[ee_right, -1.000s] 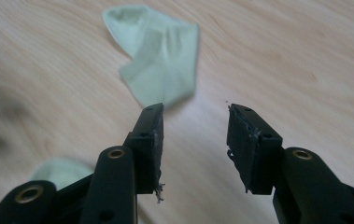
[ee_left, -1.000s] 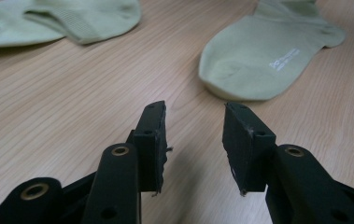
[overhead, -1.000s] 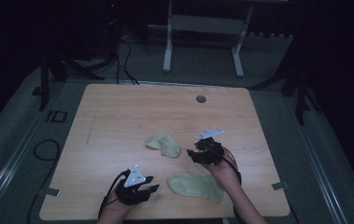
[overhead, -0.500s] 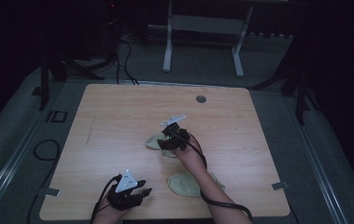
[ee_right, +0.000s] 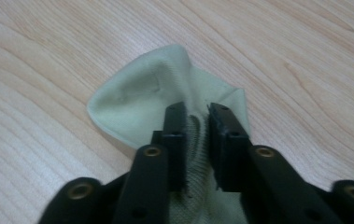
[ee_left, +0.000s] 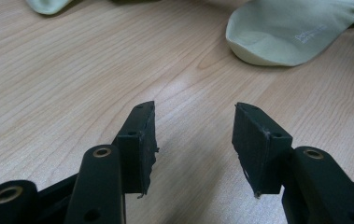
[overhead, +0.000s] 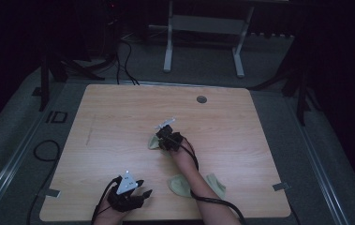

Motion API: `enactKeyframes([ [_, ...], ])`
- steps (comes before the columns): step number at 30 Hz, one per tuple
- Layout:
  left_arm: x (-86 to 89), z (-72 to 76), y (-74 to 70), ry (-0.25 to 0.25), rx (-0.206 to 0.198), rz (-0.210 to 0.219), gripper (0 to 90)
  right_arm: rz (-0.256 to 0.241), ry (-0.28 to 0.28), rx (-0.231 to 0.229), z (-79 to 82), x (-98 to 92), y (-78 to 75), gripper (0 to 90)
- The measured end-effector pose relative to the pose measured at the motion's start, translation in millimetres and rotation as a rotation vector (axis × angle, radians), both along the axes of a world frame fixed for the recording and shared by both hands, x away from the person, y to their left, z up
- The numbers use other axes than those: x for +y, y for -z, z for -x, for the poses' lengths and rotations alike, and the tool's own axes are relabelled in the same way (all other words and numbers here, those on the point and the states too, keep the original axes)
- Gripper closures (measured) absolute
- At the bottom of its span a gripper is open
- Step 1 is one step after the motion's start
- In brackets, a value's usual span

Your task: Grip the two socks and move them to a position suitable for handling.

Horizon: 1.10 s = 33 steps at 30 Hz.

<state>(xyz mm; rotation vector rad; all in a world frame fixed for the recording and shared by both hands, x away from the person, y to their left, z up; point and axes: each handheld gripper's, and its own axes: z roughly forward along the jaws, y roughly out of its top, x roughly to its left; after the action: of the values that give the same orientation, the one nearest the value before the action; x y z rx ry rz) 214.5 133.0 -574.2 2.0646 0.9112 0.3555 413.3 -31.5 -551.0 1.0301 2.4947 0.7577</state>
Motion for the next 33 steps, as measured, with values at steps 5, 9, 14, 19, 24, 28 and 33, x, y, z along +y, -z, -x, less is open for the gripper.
enactKeyframes([
  [5, 0.1, 0.0, -0.4, -0.003, -0.003, 0.002, 49.3, -0.010, 0.004, 0.042, 2.4, -5.7, -11.6, 81.1],
  [9, -0.7, -0.2, -0.7, -0.004, 0.000, 0.014, 49.3, -0.031, 0.010, -0.005, 18.1, -36.1, -43.7, 81.2],
  [14, -4.8, -0.4, -1.3, 0.000, -0.003, 0.016, 49.3, -0.020, 0.023, -0.037, 33.9, -68.3, -64.1, 81.2],
  [19, -8.5, -0.9, -3.1, -0.001, -0.009, 0.035, 49.3, -0.049, 0.029, -0.020, 47.3, -97.7, -63.7, 81.0],
  [24, -13.0, -1.5, -9.1, -0.006, -0.033, 0.050, 49.5, -0.038, 0.027, 0.025, 56.0, -114.4, -40.8, 80.6],
  [28, -18.7, -9.1, -15.8, 0.007, -0.043, 0.052, 49.5, -0.022, 0.040, 0.051, 52.9, -118.4, -20.8, 80.1],
  [33, -26.8, -21.8, -20.3, 0.021, -0.047, 0.052, 49.5, -0.001, 0.033, 0.064, 48.3, -116.5, -4.5, 70.2],
])
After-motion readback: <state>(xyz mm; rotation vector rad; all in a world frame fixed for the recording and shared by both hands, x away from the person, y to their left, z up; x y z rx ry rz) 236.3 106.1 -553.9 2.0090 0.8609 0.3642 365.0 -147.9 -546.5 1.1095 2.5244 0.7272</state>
